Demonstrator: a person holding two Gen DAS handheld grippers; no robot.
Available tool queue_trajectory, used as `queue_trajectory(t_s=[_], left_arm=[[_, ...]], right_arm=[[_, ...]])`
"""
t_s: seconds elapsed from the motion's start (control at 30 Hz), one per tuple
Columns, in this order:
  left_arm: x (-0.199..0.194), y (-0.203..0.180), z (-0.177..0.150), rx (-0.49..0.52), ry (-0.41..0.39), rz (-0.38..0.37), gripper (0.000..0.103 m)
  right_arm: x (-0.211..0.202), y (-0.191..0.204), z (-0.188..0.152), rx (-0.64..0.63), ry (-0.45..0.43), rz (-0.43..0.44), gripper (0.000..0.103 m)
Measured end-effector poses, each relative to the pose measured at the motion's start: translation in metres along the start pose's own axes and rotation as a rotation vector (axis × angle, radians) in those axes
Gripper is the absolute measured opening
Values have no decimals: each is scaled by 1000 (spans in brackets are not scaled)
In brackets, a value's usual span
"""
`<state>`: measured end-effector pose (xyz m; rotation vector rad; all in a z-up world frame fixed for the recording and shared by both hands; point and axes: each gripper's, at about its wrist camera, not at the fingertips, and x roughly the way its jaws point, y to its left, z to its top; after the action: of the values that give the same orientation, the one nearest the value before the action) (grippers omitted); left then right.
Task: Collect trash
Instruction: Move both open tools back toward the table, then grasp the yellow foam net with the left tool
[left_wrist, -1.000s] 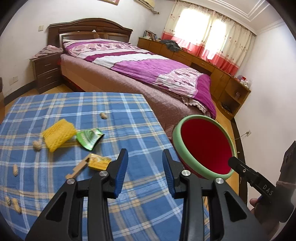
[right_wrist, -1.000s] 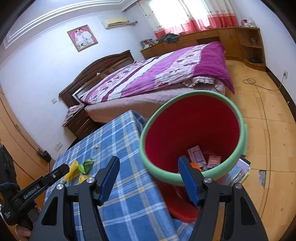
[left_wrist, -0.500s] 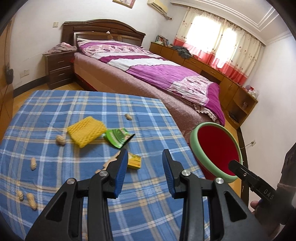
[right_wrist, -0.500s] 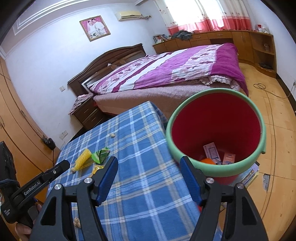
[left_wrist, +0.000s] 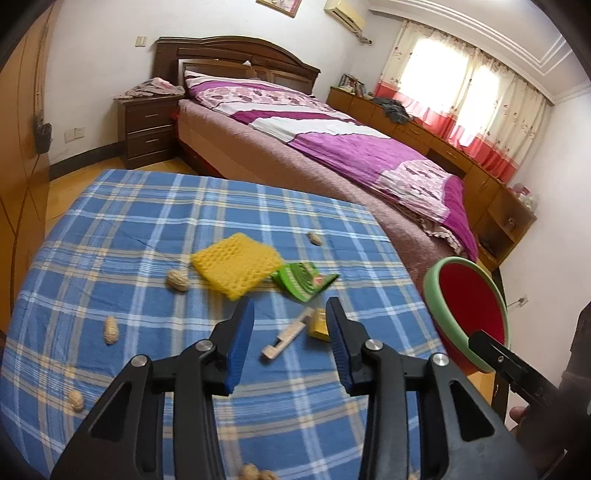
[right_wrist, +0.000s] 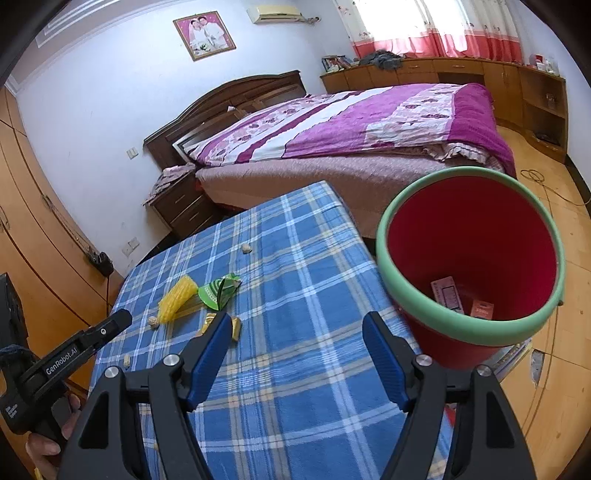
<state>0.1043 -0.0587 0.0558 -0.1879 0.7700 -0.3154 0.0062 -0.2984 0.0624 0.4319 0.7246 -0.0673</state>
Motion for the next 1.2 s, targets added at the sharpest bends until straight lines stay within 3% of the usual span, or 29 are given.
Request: queue_trajectory(t_s=[0.53,0.83,0.93,1.2], left_arm=[[34,33,25,17,17,83,53],[72,42,35,23,73,89,57],[85,41,37,44,85,104,66],[123,42,43,75,118,150,67]], right_arm=[[43,18,10,-23,42,5,83],[72,18,17,-12,70,11,84],[80,17,19,-11,78,12,84],[95,15,19,-7,100,4,84]])
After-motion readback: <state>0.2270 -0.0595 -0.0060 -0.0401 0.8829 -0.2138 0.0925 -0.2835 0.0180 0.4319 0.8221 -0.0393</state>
